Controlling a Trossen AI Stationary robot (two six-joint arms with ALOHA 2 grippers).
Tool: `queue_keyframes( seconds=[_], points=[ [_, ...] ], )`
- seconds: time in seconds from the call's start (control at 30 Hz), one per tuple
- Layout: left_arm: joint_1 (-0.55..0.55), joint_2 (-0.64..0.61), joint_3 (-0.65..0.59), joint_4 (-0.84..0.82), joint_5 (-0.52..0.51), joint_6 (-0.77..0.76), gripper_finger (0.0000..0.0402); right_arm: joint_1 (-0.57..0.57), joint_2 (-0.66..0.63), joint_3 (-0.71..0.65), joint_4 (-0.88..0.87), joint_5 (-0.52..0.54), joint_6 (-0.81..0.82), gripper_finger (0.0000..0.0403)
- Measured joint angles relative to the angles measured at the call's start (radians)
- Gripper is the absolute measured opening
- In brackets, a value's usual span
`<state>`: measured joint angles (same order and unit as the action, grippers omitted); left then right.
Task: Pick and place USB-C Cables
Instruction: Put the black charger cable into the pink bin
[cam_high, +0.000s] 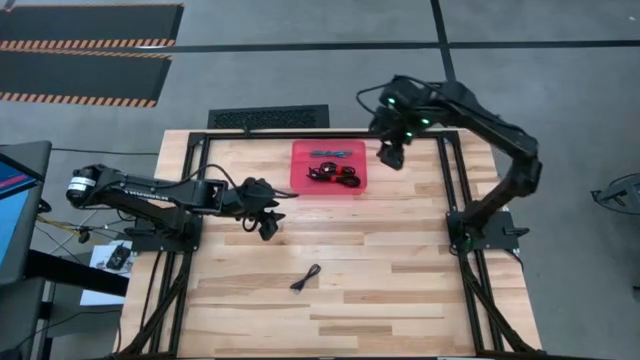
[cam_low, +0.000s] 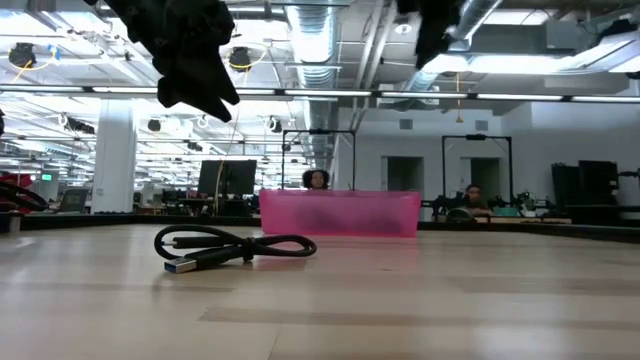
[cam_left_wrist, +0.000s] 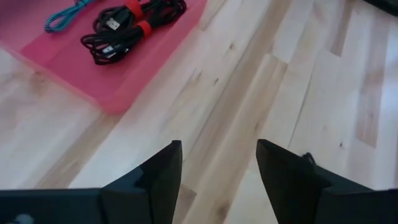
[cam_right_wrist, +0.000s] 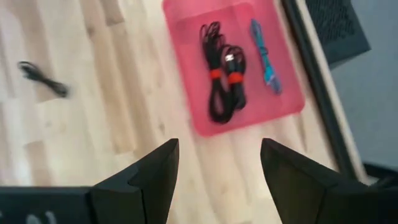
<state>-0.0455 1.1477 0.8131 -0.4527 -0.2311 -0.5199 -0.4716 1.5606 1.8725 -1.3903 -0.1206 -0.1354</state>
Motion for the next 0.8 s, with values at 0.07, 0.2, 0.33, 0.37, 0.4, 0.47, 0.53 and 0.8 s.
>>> queue_keyframes(
  seconds=[0.07, 0.2, 0.33, 0.37, 0.4, 0.47, 0.53, 0.8],
  points=[
    [-0.010, 0.000, 0.000, 0.002, -0.006, -0.009, 0.0193, 0.032, -0.043, 0.000, -0.025, 0.006, 0.067, 0.0249],
    [-0.025, 0.011, 0.000, 0.005, -0.009, -0.009, 0.0193, 0.114, -0.129, 0.000, -0.069, 0.028, 0.213, 0.0249],
    [-0.040, 0.054, 0.000, 0.014, 0.014, -0.024, 0.0193, 0.244, -0.206, 0.000, -0.086, 0.122, 0.386, 0.0249],
    [-0.046, 0.071, 0.000, 0.017, 0.020, -0.025, 0.0193, 0.280, -0.220, 0.000, -0.094, 0.144, 0.423, 0.0249],
    [-0.055, 0.088, 0.000, 0.035, 0.026, -0.024, 0.0193, 0.318, -0.234, 0.000, -0.101, 0.169, 0.461, 0.0249],
    [-0.080, 0.125, 0.000, 0.083, 0.027, -0.015, 0.0193, 0.395, -0.255, 0.000, -0.109, 0.235, 0.540, 0.0249],
    [-0.106, 0.173, 0.000, 0.129, 0.009, -0.008, 0.0193, 0.475, -0.270, 0.000, -0.119, 0.318, 0.625, 0.0249],
    [-0.194, 0.382, 0.006, 0.275, -0.028, -0.069, 0.0194, 0.773, -0.243, -0.001, -0.184, 0.576, 0.910, 0.0249]
  ],
)
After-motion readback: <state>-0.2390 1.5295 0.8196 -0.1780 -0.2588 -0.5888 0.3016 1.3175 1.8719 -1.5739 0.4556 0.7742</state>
